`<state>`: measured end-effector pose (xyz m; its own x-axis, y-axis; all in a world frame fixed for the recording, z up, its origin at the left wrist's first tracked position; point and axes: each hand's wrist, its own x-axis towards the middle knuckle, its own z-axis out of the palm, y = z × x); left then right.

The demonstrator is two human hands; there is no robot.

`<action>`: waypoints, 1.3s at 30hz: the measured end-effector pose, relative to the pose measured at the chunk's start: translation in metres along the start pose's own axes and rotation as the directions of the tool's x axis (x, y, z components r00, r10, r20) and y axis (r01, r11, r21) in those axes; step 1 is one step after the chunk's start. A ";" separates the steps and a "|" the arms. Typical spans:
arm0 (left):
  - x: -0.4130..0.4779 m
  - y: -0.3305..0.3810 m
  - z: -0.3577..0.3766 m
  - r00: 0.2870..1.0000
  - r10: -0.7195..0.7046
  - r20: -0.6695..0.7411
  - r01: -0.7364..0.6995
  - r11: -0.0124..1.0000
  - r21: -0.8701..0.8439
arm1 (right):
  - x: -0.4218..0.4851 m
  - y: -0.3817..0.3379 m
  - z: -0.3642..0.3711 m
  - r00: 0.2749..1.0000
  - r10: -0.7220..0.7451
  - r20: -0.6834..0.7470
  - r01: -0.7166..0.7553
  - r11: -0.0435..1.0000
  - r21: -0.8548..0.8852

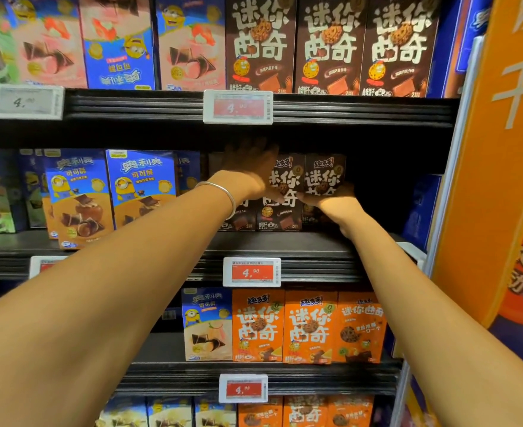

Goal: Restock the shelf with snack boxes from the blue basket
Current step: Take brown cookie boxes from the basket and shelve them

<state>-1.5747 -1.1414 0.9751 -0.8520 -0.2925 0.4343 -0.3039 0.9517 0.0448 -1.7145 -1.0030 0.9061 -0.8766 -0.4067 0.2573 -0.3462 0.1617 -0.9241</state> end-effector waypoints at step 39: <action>-0.526 -0.064 0.220 0.357 -0.905 0.233 0.530 -0.010 -0.848 | -0.363 0.177 0.197 0.511 0.244 0.824 -0.540 0.837 0.087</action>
<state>-1.2009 -1.0687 0.5463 -0.1287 -0.9871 -0.0956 -0.0870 -0.0848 0.9926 -1.3917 -1.0042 0.5936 -0.2566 -0.9096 -0.3269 0.2125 0.2768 -0.9371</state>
